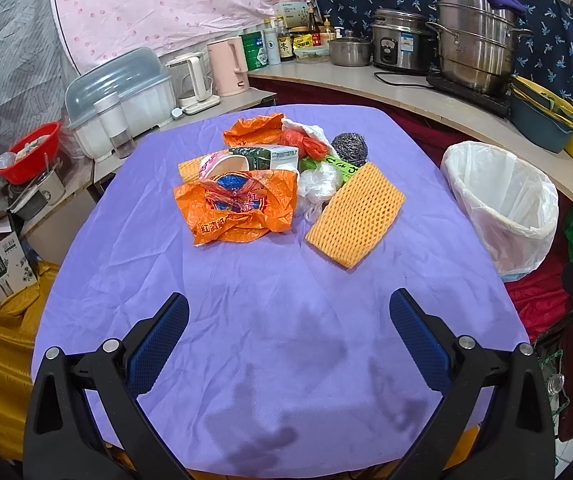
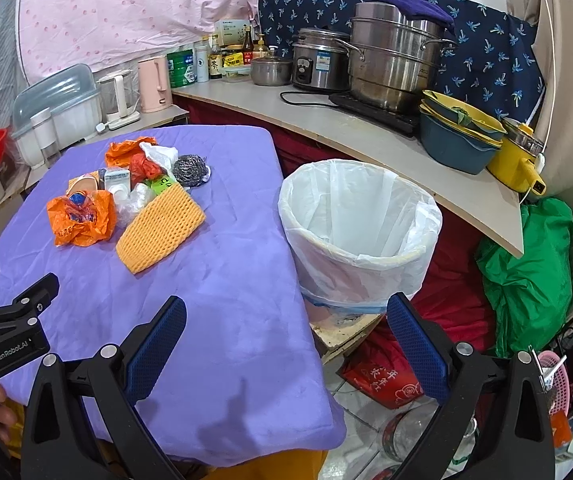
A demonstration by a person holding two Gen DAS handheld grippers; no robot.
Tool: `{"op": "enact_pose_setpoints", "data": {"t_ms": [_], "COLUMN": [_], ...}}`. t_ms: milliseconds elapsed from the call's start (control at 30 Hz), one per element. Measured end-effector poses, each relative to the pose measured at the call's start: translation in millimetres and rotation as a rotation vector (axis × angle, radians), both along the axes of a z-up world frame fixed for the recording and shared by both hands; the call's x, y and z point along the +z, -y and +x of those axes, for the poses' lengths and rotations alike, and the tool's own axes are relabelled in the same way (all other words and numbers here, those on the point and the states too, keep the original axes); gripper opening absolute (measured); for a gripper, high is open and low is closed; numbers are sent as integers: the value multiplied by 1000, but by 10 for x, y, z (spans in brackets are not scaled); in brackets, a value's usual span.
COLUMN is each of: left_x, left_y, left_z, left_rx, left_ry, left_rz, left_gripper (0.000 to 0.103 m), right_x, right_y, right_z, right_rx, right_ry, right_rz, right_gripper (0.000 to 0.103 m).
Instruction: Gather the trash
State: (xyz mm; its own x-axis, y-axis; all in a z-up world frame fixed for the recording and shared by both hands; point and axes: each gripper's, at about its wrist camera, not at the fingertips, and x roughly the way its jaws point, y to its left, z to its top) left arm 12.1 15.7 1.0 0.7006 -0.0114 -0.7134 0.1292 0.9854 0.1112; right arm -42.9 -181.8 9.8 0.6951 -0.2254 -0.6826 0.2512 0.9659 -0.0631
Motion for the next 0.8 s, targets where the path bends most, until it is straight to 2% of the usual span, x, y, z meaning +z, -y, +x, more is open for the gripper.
{"op": "enact_pose_setpoints", "data": {"t_ms": [433,800], "left_x": [-197,-418], "left_y": [-297,-593], "left_z": [383,944], "left_rx": [56,114], "left_ry": [-56,-104], "left_rz": [-27,-47], "left_gripper": [96,96], "right_x": [-179,-395], "right_y": [-157,-391], "right_z": [436,1101], "right_rx": [25,89], "right_ry": [-21,-27], "right_rz": [22,93], "right_gripper": [96,96]}}
